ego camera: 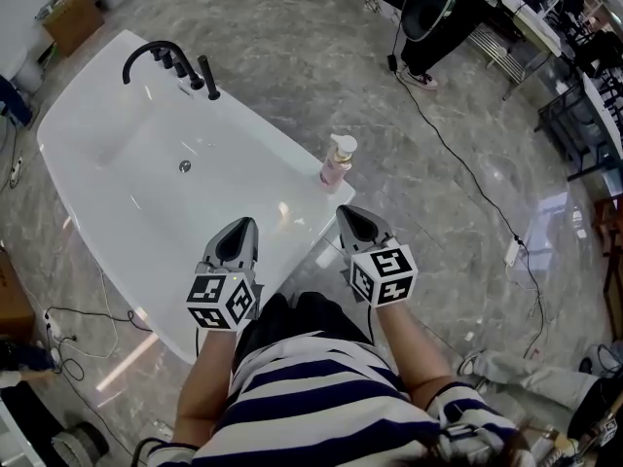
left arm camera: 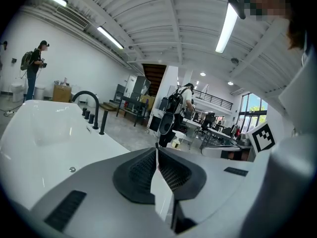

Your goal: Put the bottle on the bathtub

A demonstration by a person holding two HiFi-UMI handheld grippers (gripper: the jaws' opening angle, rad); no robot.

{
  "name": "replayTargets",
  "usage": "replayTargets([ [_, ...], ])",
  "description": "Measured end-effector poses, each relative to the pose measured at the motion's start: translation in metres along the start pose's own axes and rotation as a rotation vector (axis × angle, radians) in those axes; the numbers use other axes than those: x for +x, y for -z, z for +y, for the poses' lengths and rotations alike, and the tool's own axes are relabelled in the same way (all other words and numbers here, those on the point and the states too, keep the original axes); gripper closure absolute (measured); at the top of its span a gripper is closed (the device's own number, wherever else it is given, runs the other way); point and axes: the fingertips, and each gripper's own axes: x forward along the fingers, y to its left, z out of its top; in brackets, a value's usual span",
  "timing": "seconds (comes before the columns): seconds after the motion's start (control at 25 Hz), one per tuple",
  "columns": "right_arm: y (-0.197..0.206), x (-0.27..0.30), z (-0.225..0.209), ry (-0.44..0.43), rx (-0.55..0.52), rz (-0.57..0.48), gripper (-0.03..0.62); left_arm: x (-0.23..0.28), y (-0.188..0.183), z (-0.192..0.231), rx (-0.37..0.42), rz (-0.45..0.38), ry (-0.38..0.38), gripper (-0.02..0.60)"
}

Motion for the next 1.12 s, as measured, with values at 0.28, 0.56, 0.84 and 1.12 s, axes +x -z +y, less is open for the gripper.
replayTargets([
  [0.28,0.0,-0.001,0.007,-0.013,0.021,0.005,0.568,-0.006,0.001,0.004,0.003,0.006,-0.013,0.555],
  [0.56,-0.005,0.0,0.012,-0.025,0.027,-0.014,0.568,-0.011,0.001,0.004,0.014,0.014,-0.012,0.555],
  [0.84,-0.009,0.008,0.02,-0.041,0.003,-0.018,0.568,-0.017,-0.002,0.016,0.013,0.003,-0.038,0.555],
  [1.12,-0.011,0.012,0.027,-0.059,-0.009,-0.012,0.568,-0.019,-0.002,0.02,0.006,0.006,-0.045,0.555],
])
